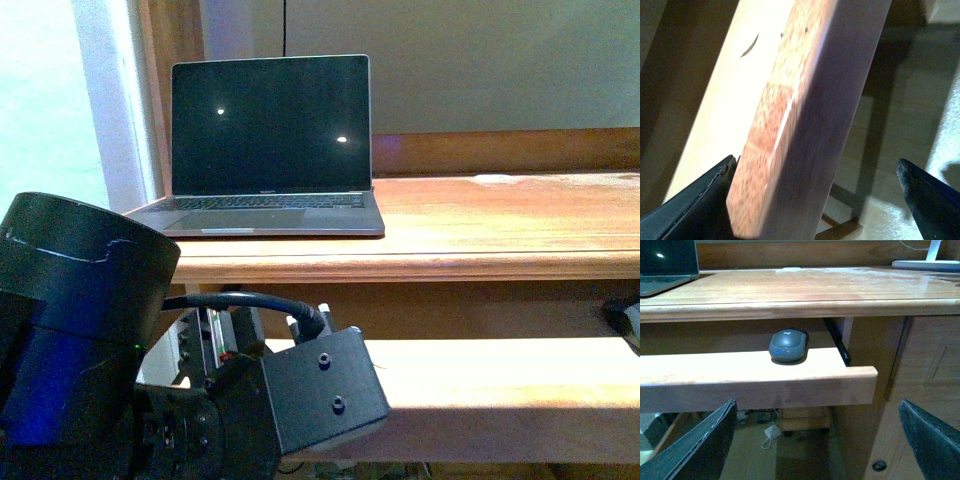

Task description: Place mouse

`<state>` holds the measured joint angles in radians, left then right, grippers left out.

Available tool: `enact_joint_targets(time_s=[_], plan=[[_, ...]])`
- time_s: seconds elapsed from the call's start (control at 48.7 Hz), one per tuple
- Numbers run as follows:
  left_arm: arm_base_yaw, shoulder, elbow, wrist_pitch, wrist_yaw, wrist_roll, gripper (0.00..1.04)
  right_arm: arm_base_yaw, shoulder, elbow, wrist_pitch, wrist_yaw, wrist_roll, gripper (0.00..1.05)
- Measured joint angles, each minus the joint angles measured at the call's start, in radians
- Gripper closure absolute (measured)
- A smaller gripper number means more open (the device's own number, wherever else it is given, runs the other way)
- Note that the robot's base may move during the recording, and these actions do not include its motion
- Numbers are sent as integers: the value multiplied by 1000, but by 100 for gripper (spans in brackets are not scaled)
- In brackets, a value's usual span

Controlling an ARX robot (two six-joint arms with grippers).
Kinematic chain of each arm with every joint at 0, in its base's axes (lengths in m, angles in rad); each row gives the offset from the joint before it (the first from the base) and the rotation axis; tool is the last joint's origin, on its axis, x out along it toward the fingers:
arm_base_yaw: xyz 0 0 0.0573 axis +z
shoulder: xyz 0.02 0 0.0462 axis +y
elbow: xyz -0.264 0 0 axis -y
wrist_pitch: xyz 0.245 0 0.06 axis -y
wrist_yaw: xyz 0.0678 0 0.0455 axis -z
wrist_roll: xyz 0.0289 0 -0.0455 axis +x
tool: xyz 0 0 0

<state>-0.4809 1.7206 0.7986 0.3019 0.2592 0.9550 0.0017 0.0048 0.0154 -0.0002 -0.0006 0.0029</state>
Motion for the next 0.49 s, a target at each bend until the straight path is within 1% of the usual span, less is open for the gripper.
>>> enact_joint_targets(time_s=[0.287,0.493], plan=[[-94,-115,-80,-38,4,-223,8,0,0,0,0,0,0,7],[-167,-175,-112,-30,2,-460,8,0,0,0,0,0,0,7]])
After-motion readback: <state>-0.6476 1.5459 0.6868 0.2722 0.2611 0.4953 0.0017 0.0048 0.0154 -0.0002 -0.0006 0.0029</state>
